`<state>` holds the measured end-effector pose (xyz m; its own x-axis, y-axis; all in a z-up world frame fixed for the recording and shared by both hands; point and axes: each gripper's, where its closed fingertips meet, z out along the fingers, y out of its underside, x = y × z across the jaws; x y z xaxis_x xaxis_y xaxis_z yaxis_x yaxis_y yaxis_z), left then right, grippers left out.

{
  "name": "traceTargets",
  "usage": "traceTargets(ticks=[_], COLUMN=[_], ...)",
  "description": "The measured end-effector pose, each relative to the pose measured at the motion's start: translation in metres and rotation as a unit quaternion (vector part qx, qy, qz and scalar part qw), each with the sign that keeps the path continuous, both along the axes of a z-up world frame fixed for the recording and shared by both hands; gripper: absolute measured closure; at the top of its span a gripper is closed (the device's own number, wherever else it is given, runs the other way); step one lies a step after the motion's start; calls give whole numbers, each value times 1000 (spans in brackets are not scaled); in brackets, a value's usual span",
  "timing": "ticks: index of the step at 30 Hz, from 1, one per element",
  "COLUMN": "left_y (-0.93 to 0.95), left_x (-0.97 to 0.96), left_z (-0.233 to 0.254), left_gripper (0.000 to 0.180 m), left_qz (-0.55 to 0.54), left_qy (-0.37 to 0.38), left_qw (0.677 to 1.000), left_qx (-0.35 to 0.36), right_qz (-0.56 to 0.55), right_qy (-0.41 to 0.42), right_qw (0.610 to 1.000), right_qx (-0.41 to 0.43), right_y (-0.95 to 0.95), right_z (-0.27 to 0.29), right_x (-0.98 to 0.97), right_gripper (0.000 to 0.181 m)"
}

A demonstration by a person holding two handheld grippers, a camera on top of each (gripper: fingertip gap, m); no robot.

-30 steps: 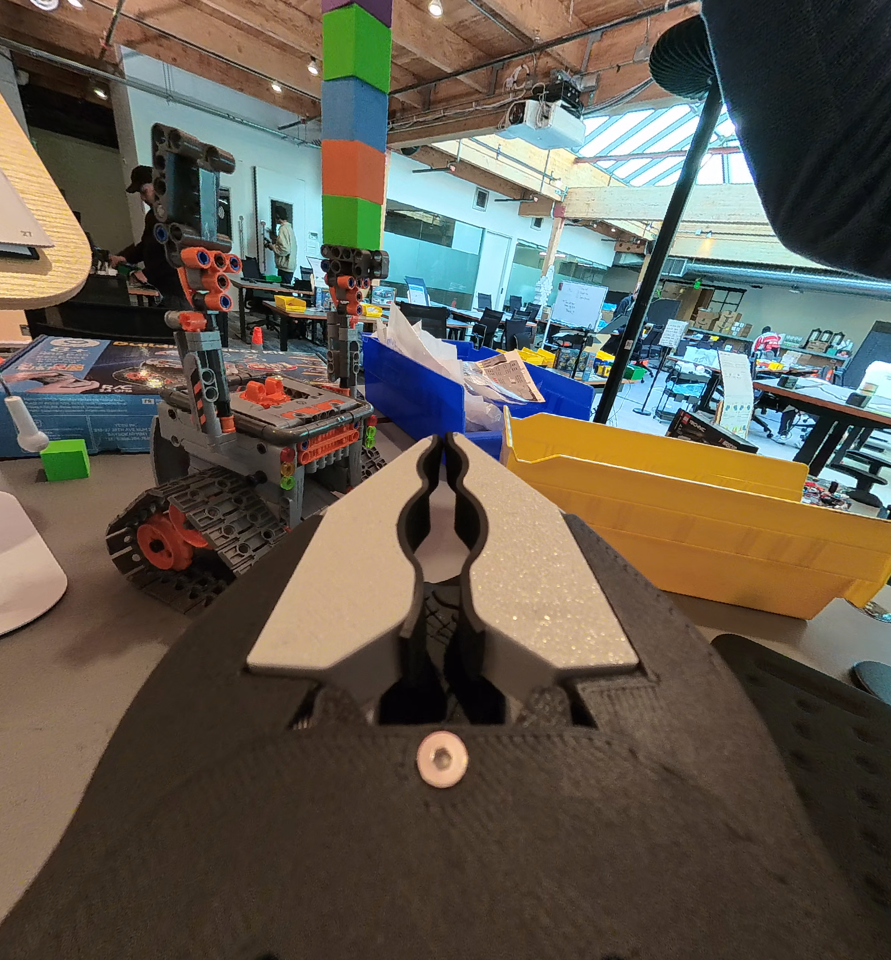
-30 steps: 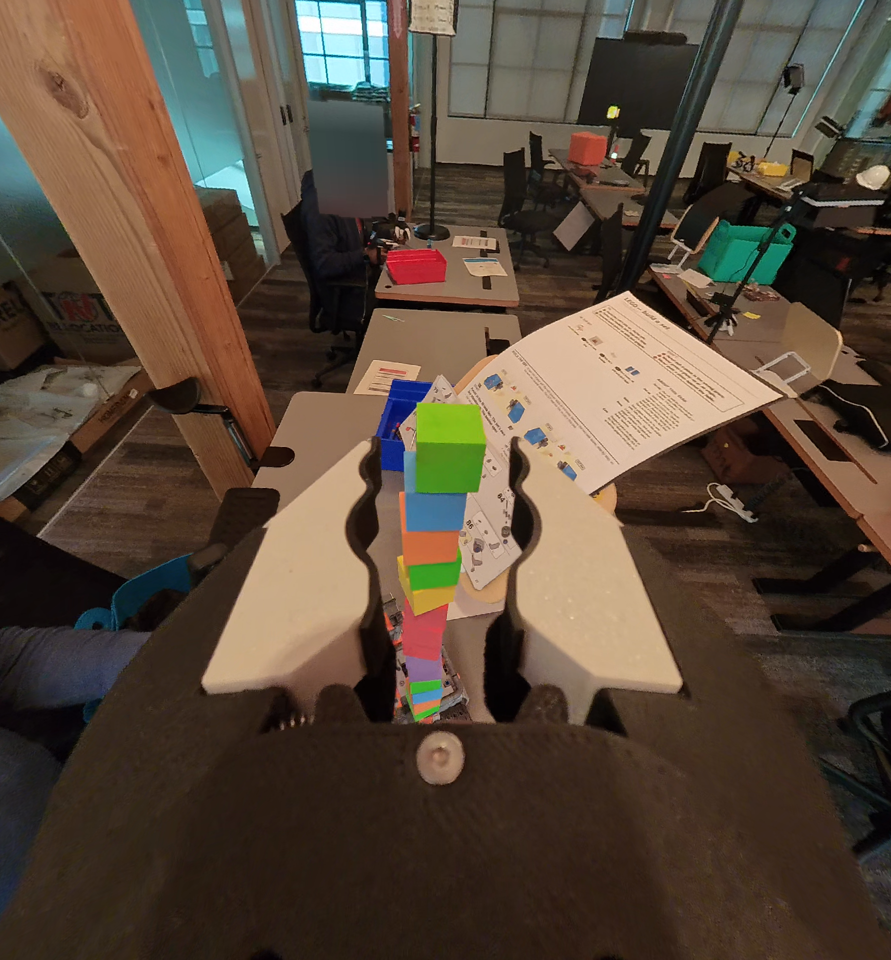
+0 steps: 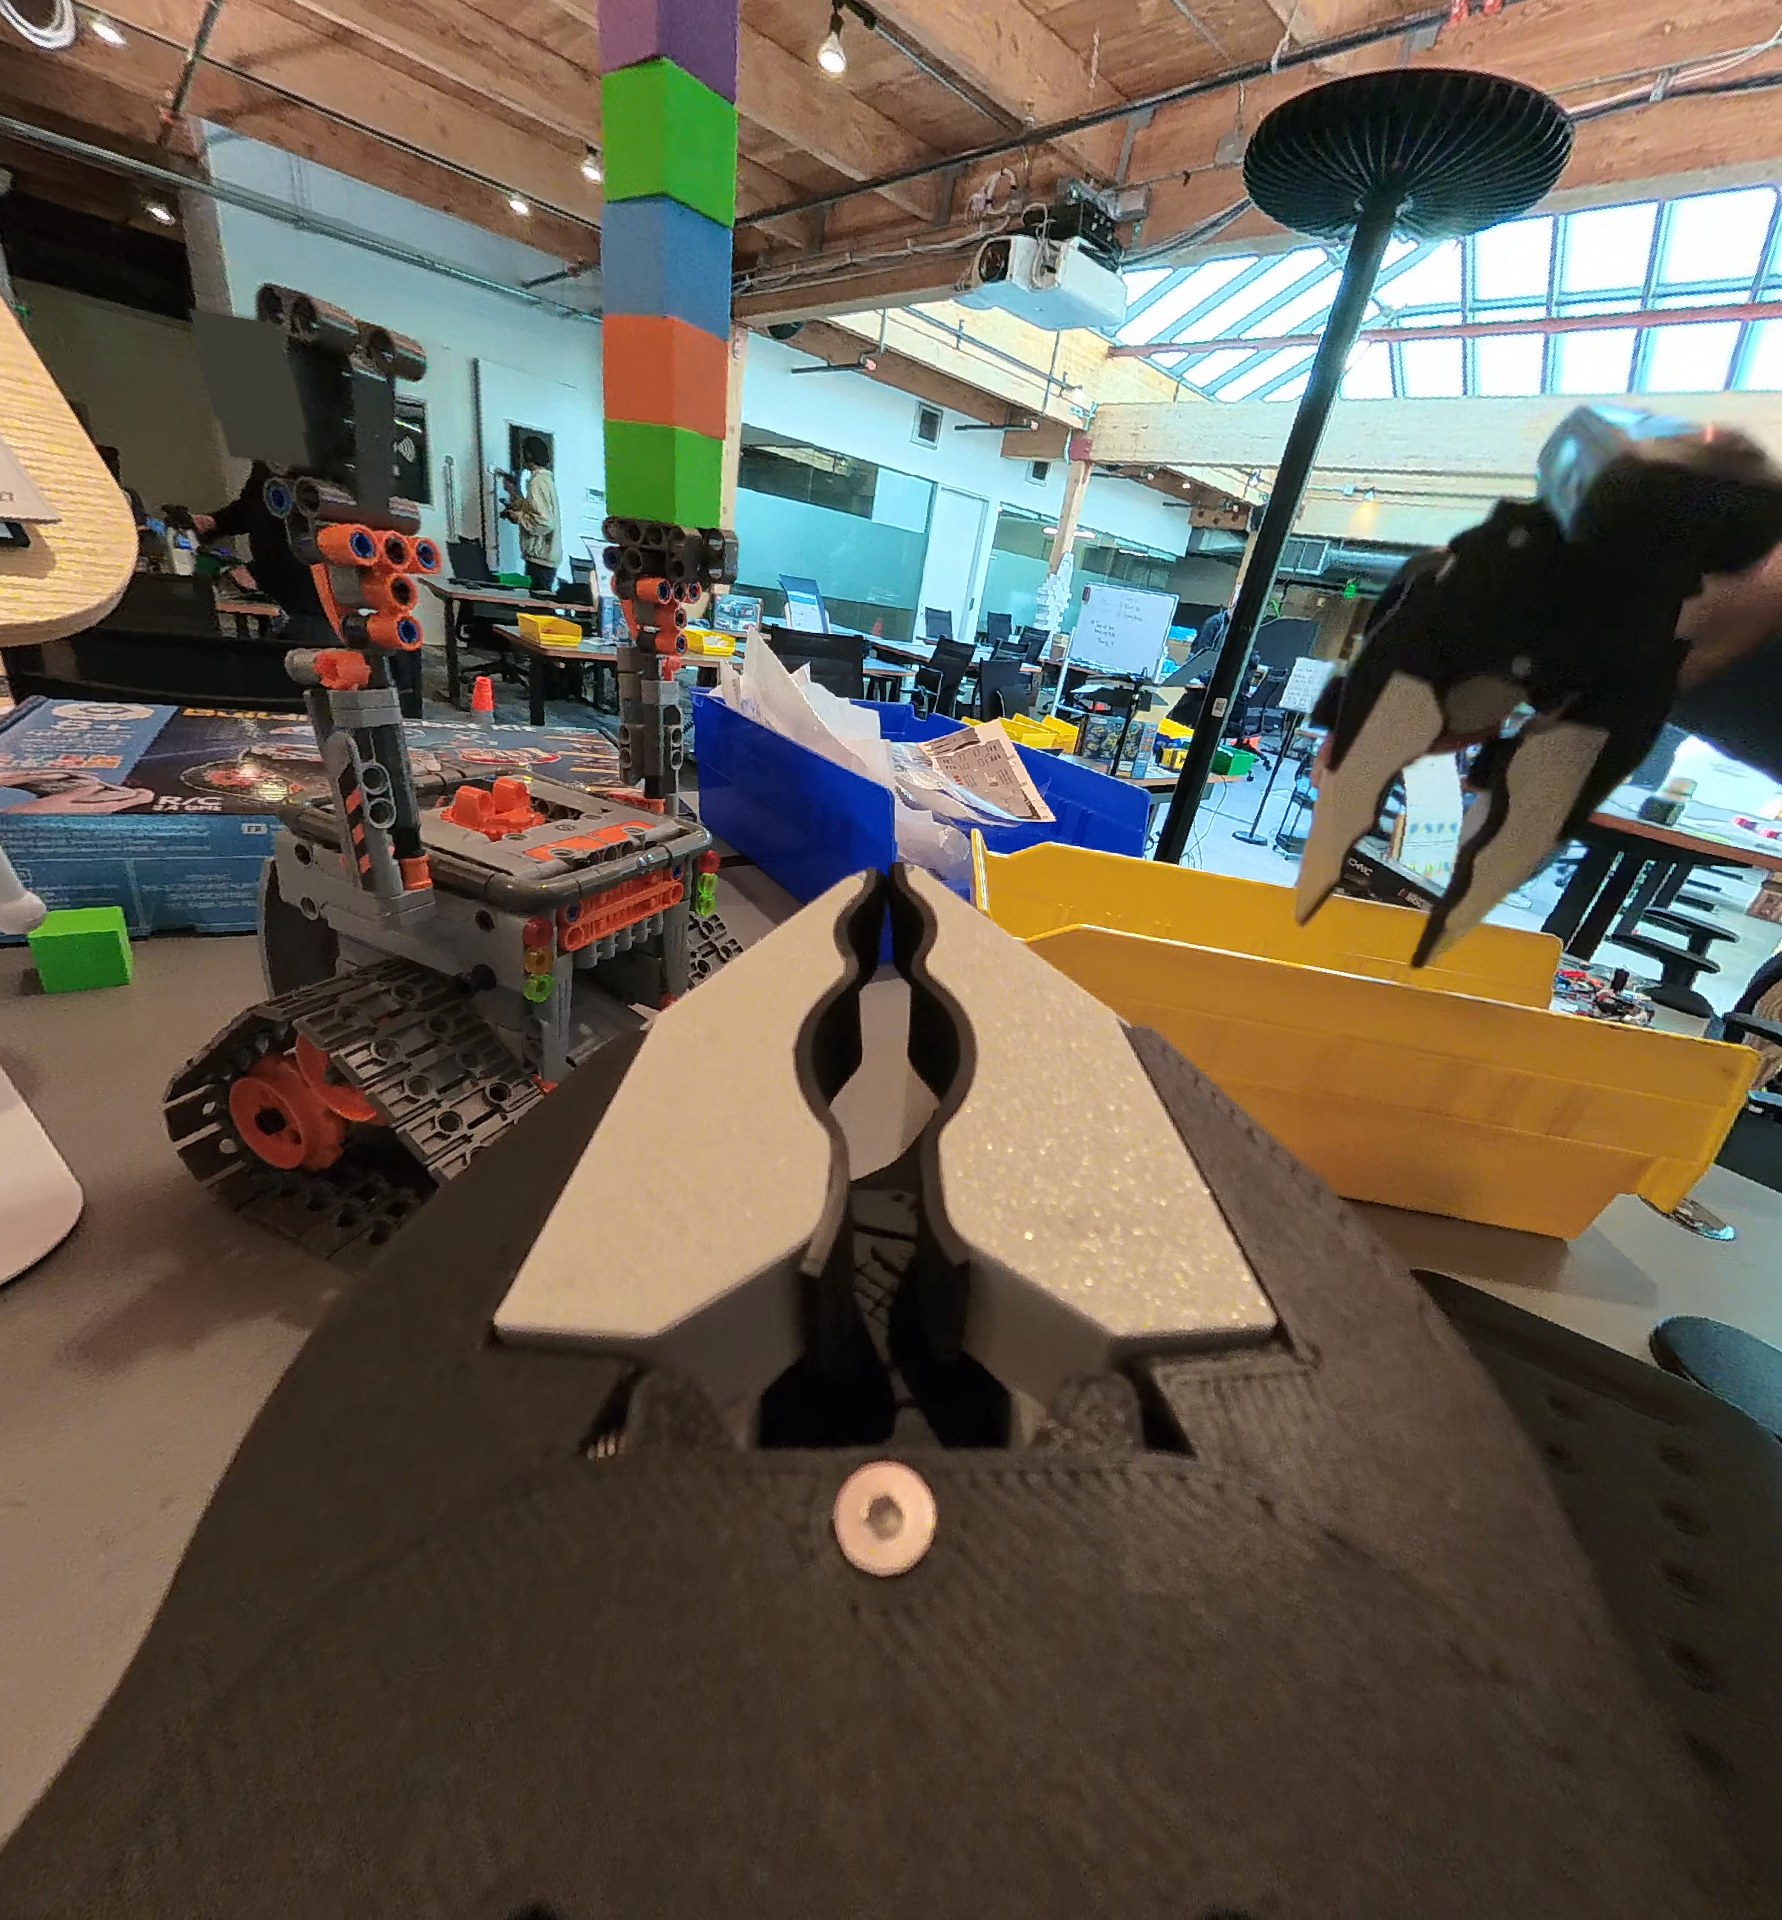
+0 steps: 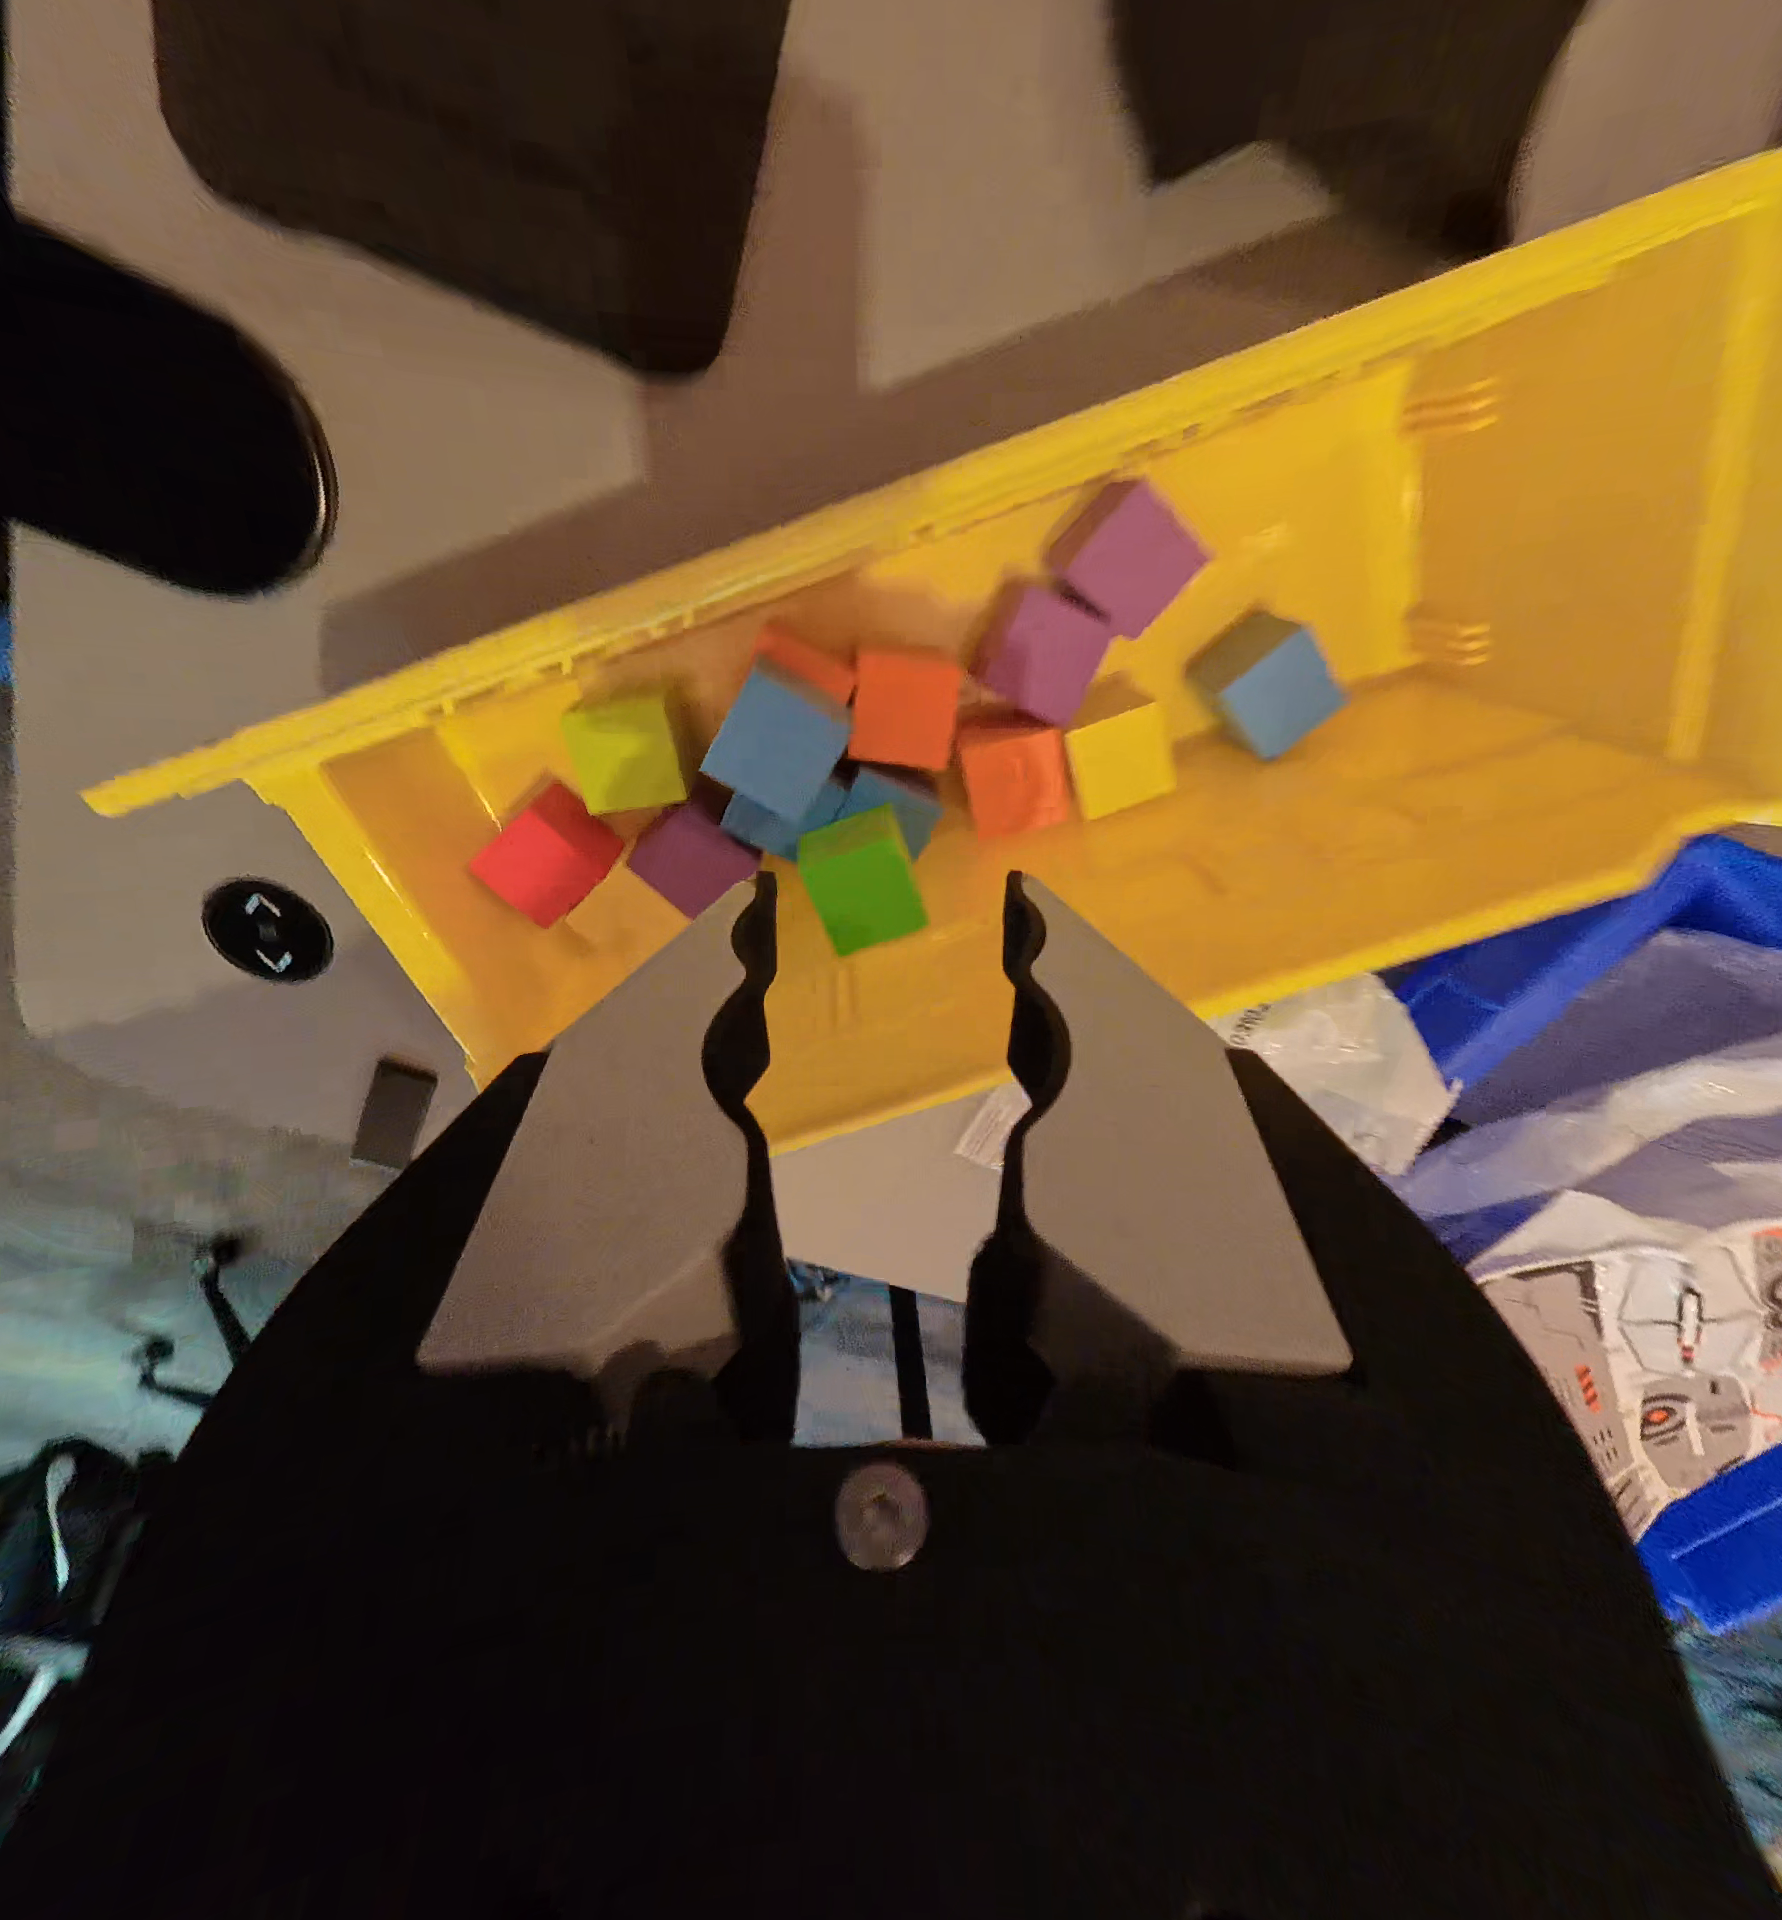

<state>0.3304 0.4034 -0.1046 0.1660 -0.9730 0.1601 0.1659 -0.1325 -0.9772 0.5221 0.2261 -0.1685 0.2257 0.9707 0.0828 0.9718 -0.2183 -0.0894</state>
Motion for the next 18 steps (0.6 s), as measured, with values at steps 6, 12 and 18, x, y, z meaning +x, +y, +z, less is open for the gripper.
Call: traceTargets(ticks=[6,12,18], left_y=[-1,0,0], left_x=[-1,-2,-2], left_z=[1,0,-1], left_gripper=[180,180,180], left_qz=[4,8,9], left_qy=[1,4,6], left_qw=[1000,1000,1000], left_qx=[4,7,8], right_qz=[53,90,75], right_qy=[-97,-160,-159], right_qw=[994,983,984], right_qx=[0,-32,-33], right_y=[-4,-13,-11], right_z=[-34,-50,-51], right_x=[13,16,17], right_gripper=[142,148,157])
